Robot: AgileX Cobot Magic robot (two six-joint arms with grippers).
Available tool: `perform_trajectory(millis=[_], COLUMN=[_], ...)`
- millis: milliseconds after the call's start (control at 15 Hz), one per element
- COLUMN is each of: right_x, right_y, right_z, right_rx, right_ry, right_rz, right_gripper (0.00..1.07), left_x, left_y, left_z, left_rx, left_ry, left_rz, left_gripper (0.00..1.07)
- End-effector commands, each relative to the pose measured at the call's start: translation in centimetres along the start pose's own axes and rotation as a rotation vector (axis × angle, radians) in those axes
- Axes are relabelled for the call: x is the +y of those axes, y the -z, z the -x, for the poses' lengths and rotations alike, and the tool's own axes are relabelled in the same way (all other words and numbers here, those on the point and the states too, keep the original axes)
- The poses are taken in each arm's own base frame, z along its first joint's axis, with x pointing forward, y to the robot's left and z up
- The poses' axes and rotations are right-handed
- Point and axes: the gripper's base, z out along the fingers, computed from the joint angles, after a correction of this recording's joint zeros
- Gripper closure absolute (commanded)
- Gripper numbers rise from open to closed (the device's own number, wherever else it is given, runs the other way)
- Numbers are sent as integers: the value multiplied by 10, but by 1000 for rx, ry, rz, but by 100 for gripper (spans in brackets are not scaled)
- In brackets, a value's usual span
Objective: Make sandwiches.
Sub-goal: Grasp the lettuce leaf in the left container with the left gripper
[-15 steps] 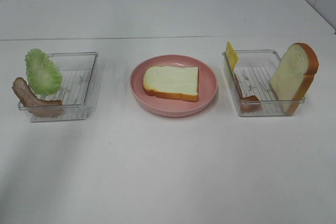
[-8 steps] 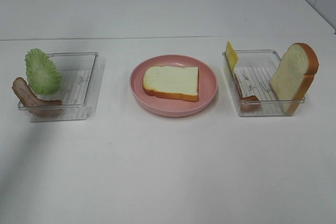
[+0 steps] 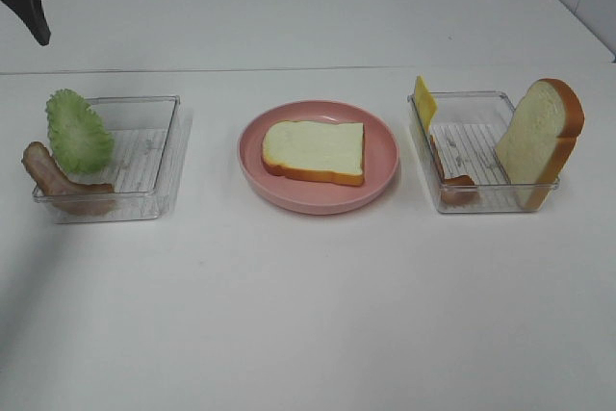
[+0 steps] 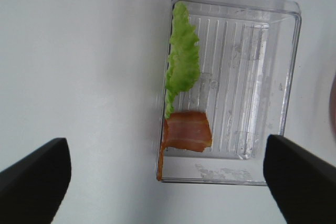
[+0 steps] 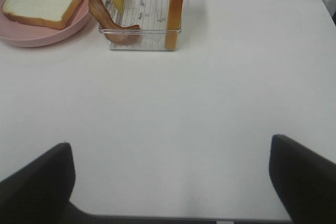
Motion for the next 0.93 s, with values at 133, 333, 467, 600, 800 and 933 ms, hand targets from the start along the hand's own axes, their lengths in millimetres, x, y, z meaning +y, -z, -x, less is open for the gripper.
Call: perform_trajectory(millis=[133,333,467,600,800,933], right_x=[0,0,0,0,0,0], right_y=[2,2,2,2,2,2], right_z=[-3,-3,-3,-3,-3,-3], right_rx=[-29,-29,-29,-29,-29,-29], right_ry=[-4,-4,-4,-4,-4,-4], right_rz=[3,3,3,3,3,3], right_gripper=[10,10,10,10,10,10], left_x=[2,3,3,3,4,4], left_y=[-20,-40,-53,-64,-78,-86], left_z=[3,7,10,12,14,13], left_rx=[20,24,11,14,11,22], left_ry=[-8,-22,-38,-36,-31,-37], left_rz=[5,6,-6,-6,-9,-20], left_gripper=[16,16,16,16,16,16])
